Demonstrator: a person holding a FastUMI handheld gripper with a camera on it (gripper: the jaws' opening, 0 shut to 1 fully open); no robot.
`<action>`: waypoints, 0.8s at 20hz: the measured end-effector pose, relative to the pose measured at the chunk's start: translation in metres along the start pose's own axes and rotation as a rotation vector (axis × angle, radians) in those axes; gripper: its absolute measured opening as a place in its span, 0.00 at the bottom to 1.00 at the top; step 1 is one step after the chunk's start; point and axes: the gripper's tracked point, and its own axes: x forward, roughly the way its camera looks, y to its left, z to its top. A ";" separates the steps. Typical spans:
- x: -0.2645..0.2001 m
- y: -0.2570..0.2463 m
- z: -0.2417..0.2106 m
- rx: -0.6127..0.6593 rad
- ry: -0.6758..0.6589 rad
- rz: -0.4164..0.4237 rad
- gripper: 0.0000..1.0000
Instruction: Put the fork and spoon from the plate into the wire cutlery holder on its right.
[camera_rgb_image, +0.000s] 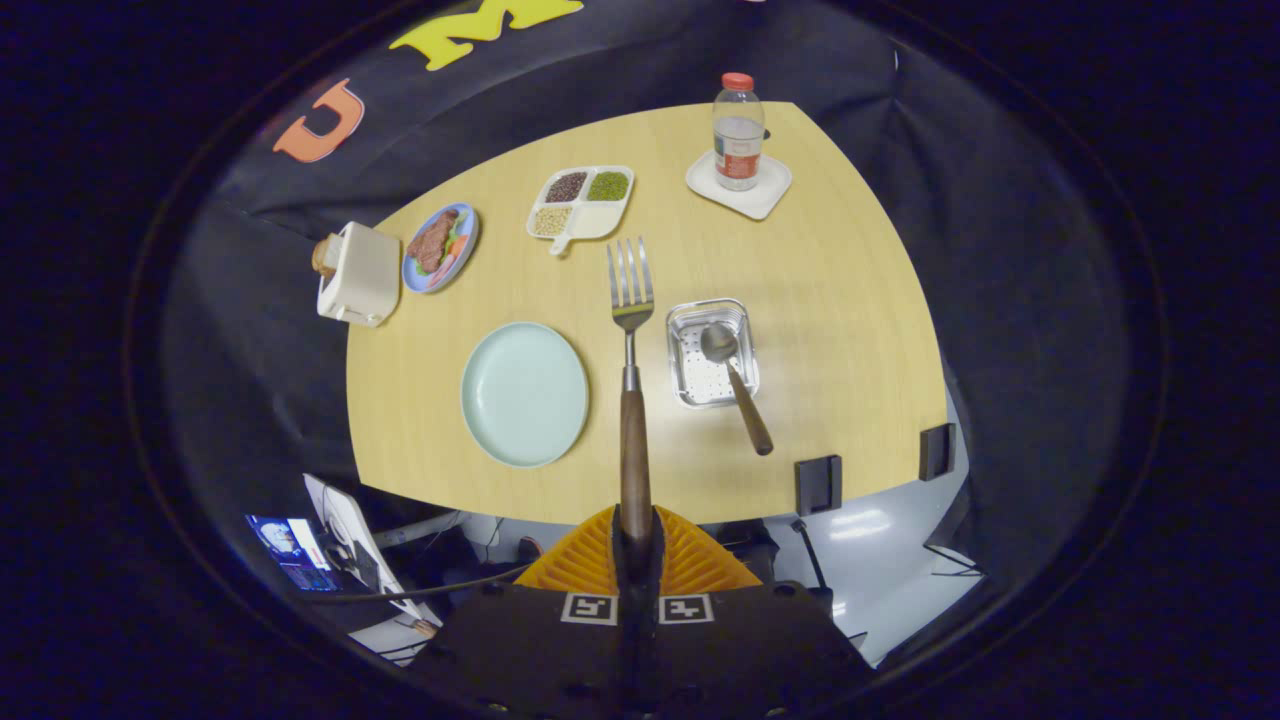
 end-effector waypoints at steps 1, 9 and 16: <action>0.001 -0.007 -0.003 0.000 0.016 -0.005 0.00; 0.021 -0.021 -0.019 0.042 0.191 -0.011 0.00; 0.036 -0.029 -0.012 0.136 0.250 -0.021 0.00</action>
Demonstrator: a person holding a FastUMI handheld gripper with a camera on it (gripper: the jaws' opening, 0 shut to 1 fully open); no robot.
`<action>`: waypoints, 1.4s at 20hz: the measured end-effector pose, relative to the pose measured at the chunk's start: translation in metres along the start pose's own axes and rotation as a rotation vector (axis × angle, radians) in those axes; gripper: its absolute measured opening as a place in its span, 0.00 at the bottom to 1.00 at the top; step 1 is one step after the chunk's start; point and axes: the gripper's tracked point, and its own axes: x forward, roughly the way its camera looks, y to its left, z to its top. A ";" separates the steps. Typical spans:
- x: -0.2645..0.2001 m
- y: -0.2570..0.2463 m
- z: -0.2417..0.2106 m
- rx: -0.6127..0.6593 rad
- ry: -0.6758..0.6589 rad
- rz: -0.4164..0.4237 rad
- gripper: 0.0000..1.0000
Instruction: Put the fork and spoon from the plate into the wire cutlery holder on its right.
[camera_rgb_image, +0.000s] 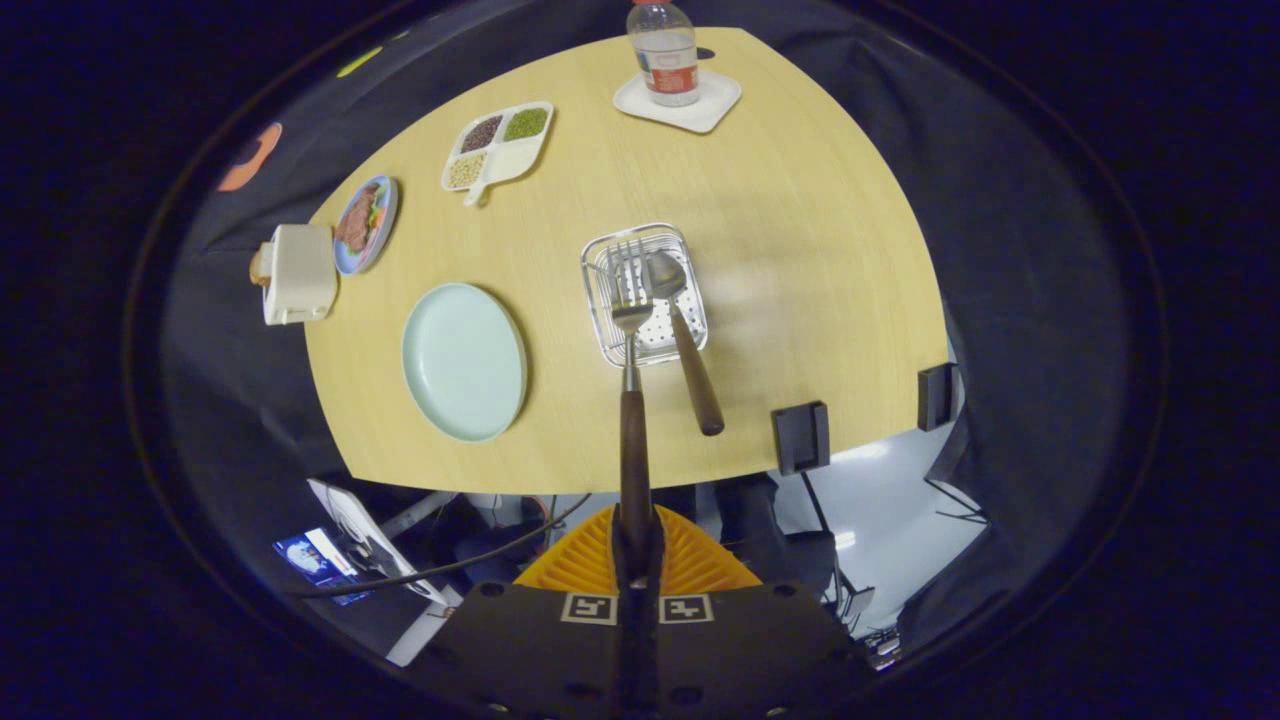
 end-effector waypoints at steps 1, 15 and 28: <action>0.001 -0.001 0.002 0.012 0.008 0.004 0.01; -0.018 0.008 0.011 -0.059 -0.145 0.013 0.96; -0.222 0.049 0.088 -0.228 -1.198 0.099 0.96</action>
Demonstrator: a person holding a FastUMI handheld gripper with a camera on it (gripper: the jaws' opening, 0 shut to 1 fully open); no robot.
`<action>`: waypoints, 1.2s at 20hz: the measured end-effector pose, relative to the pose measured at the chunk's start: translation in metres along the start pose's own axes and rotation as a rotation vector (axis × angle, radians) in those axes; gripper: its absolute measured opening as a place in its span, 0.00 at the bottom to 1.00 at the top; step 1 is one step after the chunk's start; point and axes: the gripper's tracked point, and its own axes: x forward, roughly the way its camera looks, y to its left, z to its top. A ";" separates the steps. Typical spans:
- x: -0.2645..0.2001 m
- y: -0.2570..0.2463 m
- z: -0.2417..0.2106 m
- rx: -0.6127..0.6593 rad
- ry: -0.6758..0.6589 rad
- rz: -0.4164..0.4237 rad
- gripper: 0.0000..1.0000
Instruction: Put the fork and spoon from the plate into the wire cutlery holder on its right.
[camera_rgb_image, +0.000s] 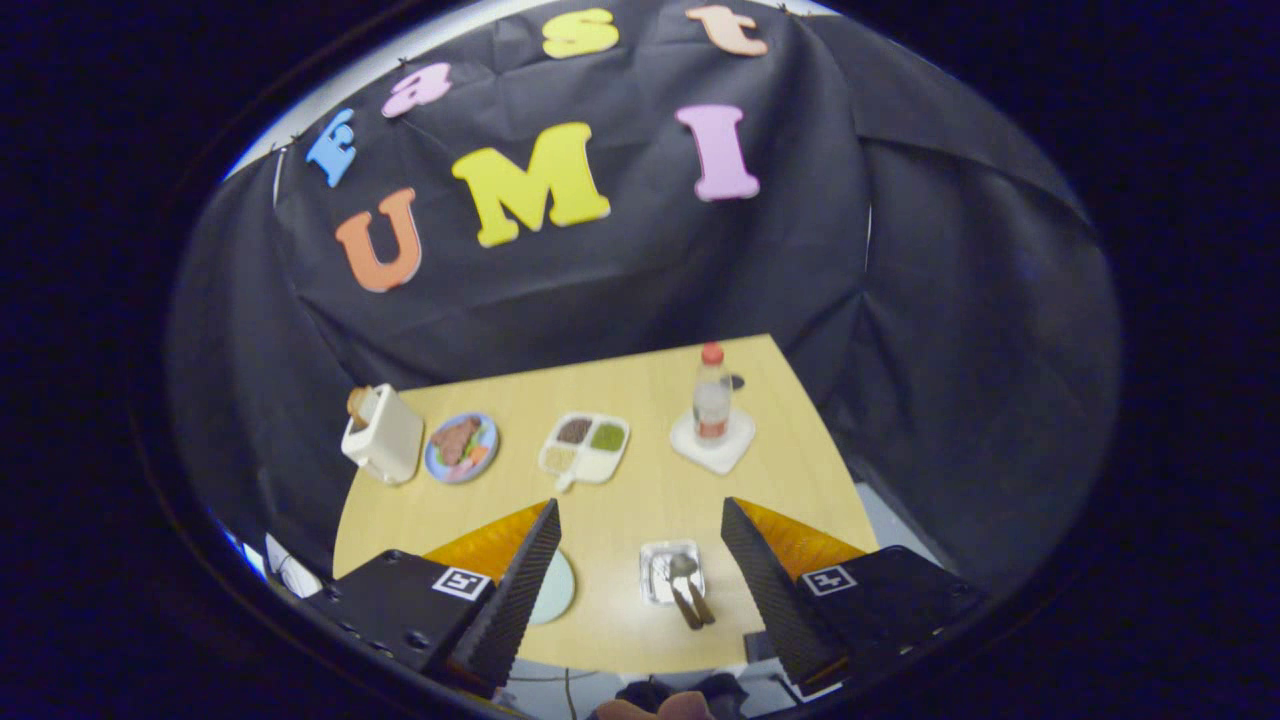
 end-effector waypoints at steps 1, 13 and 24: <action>-0.006 0.005 0.015 0.009 -0.080 0.008 0.96; -0.041 0.022 0.087 -0.051 -0.509 0.011 0.96; -0.042 0.029 0.088 -0.049 -0.540 0.015 0.96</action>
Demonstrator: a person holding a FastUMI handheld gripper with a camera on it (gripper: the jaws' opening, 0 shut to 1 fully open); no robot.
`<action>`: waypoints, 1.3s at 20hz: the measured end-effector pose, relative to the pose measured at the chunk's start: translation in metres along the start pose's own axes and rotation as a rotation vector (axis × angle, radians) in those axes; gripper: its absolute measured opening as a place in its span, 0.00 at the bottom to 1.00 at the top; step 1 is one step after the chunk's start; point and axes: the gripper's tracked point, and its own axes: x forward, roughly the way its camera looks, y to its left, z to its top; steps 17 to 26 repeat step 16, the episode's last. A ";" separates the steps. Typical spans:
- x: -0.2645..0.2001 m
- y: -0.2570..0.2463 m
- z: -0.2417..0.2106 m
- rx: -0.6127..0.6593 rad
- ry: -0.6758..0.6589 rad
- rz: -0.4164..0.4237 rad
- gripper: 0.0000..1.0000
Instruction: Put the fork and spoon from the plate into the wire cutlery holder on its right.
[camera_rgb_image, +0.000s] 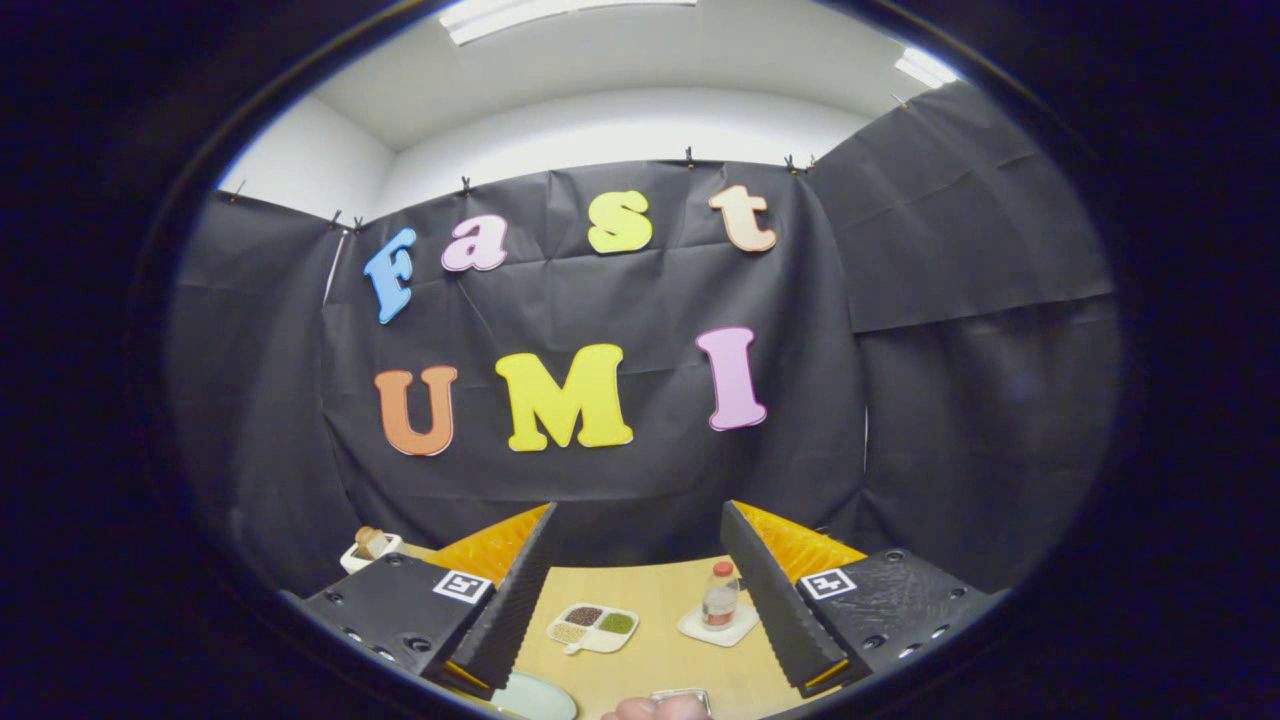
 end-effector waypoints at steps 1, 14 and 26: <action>-0.001 0.000 0.000 0.003 -0.004 0.004 0.96; 0.001 -0.002 0.004 -0.012 -0.036 0.011 0.96; 0.002 0.000 0.005 -0.009 -0.042 0.013 0.96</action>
